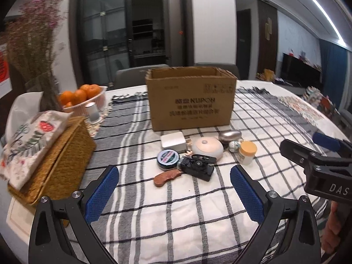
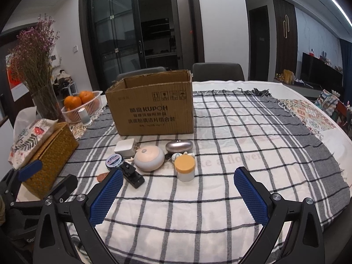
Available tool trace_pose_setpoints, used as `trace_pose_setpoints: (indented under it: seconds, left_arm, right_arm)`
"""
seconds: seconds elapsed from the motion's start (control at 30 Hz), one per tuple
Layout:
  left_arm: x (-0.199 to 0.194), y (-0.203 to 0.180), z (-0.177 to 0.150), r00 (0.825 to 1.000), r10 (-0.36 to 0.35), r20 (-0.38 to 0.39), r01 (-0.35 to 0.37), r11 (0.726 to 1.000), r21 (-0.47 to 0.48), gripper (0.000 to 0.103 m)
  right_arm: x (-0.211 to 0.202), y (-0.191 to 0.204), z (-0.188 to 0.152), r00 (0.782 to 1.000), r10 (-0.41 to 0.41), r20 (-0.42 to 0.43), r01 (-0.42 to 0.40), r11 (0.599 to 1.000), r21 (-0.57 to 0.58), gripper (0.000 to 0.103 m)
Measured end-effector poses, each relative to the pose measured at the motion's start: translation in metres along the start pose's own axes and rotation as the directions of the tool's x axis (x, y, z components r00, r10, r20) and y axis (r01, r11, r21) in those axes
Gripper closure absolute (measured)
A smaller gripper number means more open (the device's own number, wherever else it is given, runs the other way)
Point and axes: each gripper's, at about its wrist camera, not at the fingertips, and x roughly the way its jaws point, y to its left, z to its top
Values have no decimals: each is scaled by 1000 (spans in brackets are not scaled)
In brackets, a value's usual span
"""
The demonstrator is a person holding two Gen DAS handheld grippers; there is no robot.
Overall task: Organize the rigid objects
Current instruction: 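Move the left tool to the black phone clip while the right tool approaches the yellow-lidded jar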
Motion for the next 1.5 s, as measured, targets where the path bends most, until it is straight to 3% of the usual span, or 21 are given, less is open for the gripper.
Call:
trace_pose_setpoints:
  seconds: [0.27, 0.4, 0.8, 0.97, 1.5]
  left_arm:
    - [35, -7, -2, 997, -71, -33, 74, 993, 93, 0]
    - [54, -9, -2, 993, -99, -57, 106, 986, 130, 5]
    - [102, -15, -4, 963, -224, -152, 251, 948, 195, 9]
    - [116, -16, -5, 949, -257, -182, 292, 934, 208, 15]
    - [146, -14, -6, 930, -285, -232, 330, 926, 184, 23]
  right_arm:
    - [38, -5, -8, 997, -2, -73, 2, 1000, -1, 2]
    - [57, -6, -10, 994, 4, -106, -4, 1000, -1, 5]
    - [103, -7, -15, 979, 22, -202, -24, 1000, -9, 17]
    - [112, -6, -16, 974, 28, -225, -31, 999, -10, 19]
    - [136, -4, -14, 966, 50, -252, -52, 999, -2, 27]
